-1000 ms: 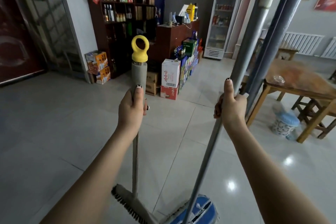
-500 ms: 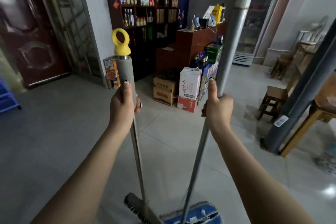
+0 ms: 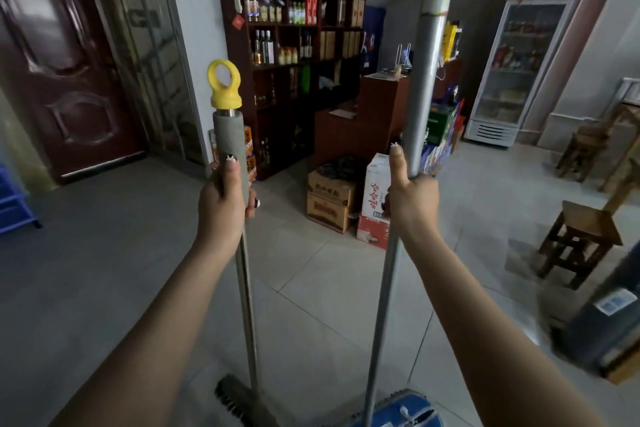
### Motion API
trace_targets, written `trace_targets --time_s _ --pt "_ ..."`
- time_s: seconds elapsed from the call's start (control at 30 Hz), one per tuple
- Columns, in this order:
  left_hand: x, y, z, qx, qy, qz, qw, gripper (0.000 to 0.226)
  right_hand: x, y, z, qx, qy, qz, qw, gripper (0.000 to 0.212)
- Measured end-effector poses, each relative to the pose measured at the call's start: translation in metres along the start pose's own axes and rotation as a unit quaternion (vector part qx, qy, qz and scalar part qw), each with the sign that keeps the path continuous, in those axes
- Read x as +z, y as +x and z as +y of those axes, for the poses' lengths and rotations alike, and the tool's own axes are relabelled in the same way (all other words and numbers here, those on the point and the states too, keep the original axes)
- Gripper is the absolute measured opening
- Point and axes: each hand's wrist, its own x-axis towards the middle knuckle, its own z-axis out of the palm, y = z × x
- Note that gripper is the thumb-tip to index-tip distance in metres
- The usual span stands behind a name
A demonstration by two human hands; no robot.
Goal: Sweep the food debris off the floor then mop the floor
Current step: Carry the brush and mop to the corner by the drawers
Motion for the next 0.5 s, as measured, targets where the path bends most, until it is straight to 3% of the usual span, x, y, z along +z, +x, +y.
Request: trace_targets --time_s 0.3,0.5 --pt "0.056 0.129 -0.071 0.006 0.043 0.063 0.997 0.051 0.103 0.151 0.033 -0.036 0.016 -0.047 0.998 0.061" --pt "0.107 0.224 -0.125 0.007 0.053 0.128 0.990 0.056 0.187 0.254 0.064 -0.007 0.020 -0.125 0.992 0.072"
